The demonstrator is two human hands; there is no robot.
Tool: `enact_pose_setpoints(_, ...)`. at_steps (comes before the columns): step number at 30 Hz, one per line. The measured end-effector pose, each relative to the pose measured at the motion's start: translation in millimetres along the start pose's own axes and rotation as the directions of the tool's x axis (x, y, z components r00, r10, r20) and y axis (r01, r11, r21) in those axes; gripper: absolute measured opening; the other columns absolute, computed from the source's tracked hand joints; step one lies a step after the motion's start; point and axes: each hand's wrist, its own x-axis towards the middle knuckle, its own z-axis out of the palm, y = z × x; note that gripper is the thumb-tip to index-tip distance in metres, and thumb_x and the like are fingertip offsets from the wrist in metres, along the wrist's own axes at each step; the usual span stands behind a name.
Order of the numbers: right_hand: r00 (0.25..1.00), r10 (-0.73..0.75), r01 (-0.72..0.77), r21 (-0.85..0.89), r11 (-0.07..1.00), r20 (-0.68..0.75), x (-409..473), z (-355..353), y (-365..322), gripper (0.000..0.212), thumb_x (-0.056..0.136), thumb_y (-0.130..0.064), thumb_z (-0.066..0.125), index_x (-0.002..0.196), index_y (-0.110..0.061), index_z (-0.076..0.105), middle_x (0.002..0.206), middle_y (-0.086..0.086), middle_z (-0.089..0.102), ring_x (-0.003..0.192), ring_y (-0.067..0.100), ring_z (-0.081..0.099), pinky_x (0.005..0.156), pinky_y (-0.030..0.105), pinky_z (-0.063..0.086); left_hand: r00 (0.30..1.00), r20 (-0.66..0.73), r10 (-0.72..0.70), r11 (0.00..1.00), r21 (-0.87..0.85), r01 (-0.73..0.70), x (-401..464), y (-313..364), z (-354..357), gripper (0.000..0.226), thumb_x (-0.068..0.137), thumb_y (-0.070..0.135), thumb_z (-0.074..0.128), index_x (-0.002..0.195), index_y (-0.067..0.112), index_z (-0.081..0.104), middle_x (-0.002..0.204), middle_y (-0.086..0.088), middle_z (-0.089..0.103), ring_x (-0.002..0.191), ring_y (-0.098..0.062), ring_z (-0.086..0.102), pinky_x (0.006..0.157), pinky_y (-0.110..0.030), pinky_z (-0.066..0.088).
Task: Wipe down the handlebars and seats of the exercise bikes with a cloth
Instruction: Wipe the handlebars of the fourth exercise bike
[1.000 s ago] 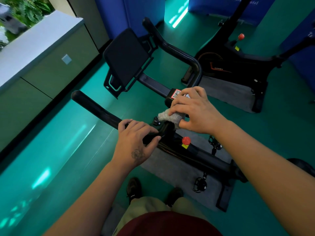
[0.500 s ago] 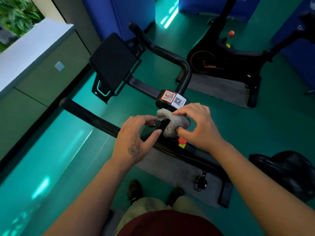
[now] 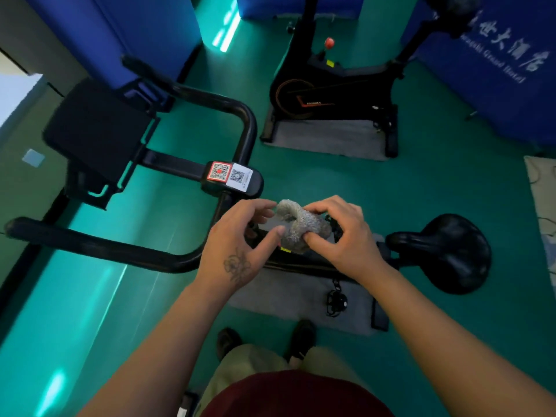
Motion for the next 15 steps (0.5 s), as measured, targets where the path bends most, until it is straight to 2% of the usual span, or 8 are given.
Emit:
enact_pose_setpoints(6, 0.989, 0.11, -0.112, -0.017, 0.994, -0.102, -42, -34, 21, 0.037, 0.083, -0.036, 0.077, 0.118, -0.031, 0.068, 0.112, -0.021, 0.061, 0.11, -0.001, 0.058, 0.109, 0.044, 0.038, 0.991, 0.134, 0.014, 0.992, -0.126, 0.003, 8, 26, 43, 0.038, 0.094, 0.03, 0.08, 0.129, 0.024, 0.065, 0.113, 0.01, 0.068, 0.105, -0.016, 0.068, 0.081, -0.04, 0.06)
enact_pose_setpoints(11, 0.963, 0.188, -0.192, -0.005, 0.981, -0.193, -70, -49, 28, 0.036, 0.083, -0.038, 0.074, 0.118, -0.031, 0.068, 0.111, -0.02, 0.062, 0.11, 0.002, 0.06, 0.109, 0.046, 0.038, 0.971, 0.233, 0.054, 0.991, -0.133, -0.023, 17, 42, 64, 0.041, 0.094, 0.034, 0.08, 0.131, 0.026, 0.063, 0.116, 0.014, 0.067, 0.108, -0.012, 0.066, 0.08, -0.042, 0.06)
enact_pose_setpoints(15, 0.935, 0.241, -0.249, 0.0, 0.968, -0.259, -86, -53, 28, 0.035, 0.084, -0.032, 0.079, 0.117, -0.031, 0.068, 0.111, -0.021, 0.061, 0.11, 0.003, 0.058, 0.108, 0.048, 0.039, 0.956, 0.284, 0.071, 0.986, -0.164, -0.024, 24, 46, 72, 0.042, 0.094, 0.035, 0.079, 0.132, 0.028, 0.063, 0.119, 0.014, 0.067, 0.109, -0.013, 0.067, 0.08, -0.041, 0.061)
